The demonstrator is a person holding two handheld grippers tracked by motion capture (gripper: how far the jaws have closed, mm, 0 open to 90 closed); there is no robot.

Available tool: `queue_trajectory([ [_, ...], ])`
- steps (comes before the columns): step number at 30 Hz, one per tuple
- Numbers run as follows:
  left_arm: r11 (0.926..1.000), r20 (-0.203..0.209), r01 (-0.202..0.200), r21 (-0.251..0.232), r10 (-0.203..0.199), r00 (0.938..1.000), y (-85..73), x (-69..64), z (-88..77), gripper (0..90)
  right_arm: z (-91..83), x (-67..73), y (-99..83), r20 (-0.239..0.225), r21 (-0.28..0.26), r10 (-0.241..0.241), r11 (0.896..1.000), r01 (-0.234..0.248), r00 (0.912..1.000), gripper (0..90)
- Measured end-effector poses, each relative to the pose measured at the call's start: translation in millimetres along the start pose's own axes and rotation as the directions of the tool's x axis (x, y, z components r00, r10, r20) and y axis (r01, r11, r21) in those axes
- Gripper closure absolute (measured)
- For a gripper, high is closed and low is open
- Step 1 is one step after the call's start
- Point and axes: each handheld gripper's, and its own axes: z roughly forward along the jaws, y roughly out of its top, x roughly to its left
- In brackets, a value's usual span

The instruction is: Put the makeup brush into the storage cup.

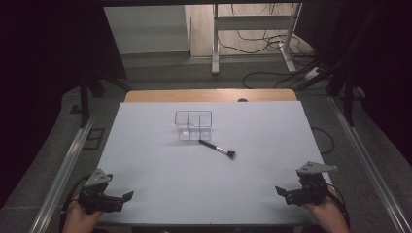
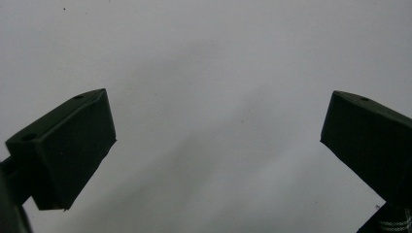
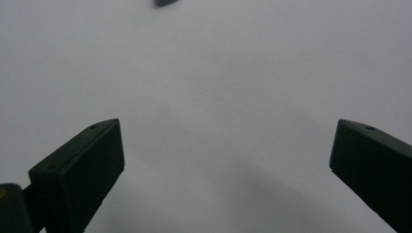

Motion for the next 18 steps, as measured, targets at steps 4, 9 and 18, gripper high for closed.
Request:
queue_trajectory([
  [4,1.0000,-0.001,0.000,0.001,0.000,1.0000,0.0,-0.1,0.2,0.0,0.5,0.5,3.9,-0.008,-0.010,0.011,1.000,-0.011,0.9999,0.0],
  [9,1.0000,-0.002,-0.002,0.003,0.002,1.0000,0.1,-0.5,0.4,0.0,2.1,0.4,6.9,-0.013,-0.012,0.017,1.000,-0.017,0.9998,0.0],
  [18,1.0000,-0.003,-0.003,0.006,0.003,1.0000,0.1,-0.5,0.7,0.0,4.4,4.5,13.4,0.002,-0.002,-0.010,1.000,0.010,0.9999,0.0],
])
